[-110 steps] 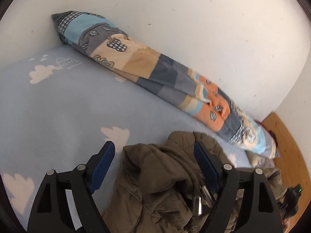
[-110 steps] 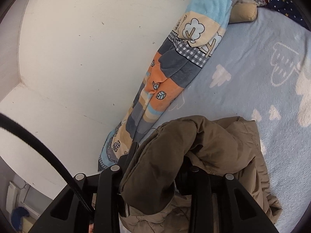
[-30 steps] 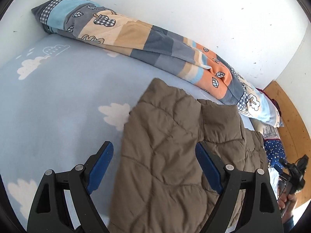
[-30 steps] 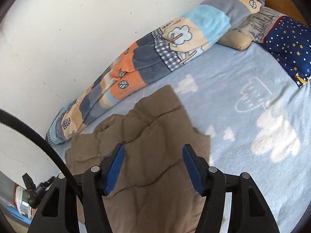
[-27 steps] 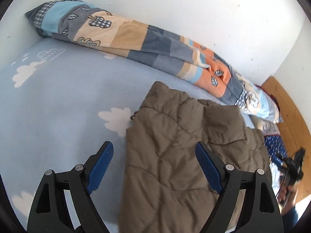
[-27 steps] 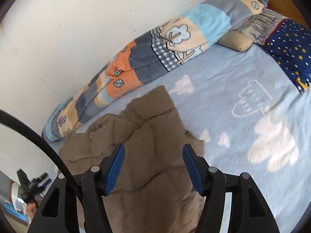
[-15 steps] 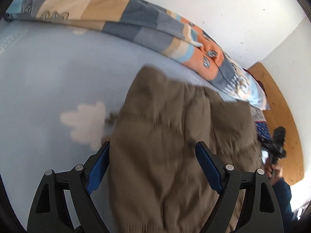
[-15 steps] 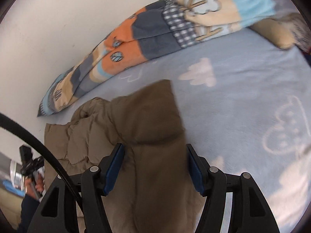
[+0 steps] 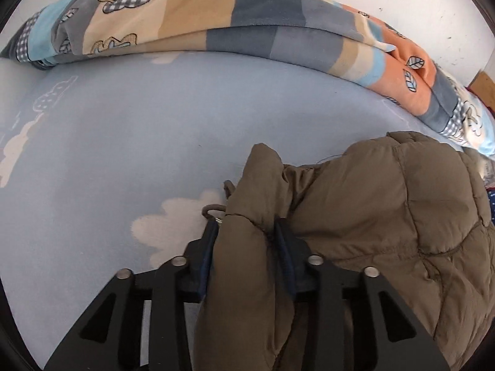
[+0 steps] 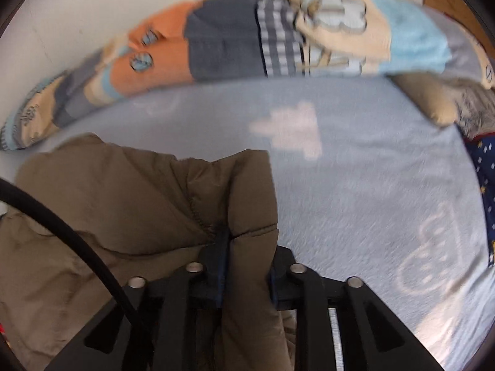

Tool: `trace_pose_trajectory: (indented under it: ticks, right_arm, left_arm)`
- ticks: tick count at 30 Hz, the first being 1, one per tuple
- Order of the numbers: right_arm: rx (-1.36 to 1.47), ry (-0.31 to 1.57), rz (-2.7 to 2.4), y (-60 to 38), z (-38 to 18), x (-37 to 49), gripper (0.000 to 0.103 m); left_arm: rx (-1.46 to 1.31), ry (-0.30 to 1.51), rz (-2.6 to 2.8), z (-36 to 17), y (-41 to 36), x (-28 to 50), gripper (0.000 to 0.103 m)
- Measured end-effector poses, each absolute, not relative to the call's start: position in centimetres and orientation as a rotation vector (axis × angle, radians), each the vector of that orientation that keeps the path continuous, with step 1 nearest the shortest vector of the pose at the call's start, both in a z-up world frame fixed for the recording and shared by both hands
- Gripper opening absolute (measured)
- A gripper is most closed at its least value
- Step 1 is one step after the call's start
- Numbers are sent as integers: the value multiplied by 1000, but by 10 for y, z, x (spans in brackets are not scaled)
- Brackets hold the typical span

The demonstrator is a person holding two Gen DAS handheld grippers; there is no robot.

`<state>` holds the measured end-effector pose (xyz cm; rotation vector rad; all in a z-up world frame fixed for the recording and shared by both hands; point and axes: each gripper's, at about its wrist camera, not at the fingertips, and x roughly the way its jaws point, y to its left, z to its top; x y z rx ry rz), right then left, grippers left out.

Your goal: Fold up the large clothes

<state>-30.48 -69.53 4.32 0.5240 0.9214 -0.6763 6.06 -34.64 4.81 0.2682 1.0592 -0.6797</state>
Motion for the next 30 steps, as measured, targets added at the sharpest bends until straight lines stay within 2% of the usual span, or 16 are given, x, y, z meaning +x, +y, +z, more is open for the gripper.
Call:
trace_pose_trajectory:
  ticks: [1,4,9,13,21,23,26,30]
  right_arm:
    - [539,927,-689,-698,44,-306,37]
    - [564,913,-700,-701,56,-318,41]
    - [596,768,-676,-684,115,-369,44]
    - [599,677,-626,-645,149,-404,44]
    - [650,632,-554,-532,154,-434,44]
    - [662,643,-572,-507,151,-428,44]
    - [696,603,-558,-473,143,-420,44]
    - [542,635,-580,-442,123,-391,44]
  left_arm:
    - [262,1054,-679,53,-344,61,45]
    - [205,1037,-681,81,-325,60,60]
    - [120,920,-682,140,-271,44,60]
    - [94,854,-719,171,-229,-7,61]
    - [109,888,-752,161,-202,-125,63]
    - [132,861,-762,153,-215,-147,68]
    - [204,815,-756,137,-237,-161,69]
    - [290,781,-742,109,-256,-156,69]
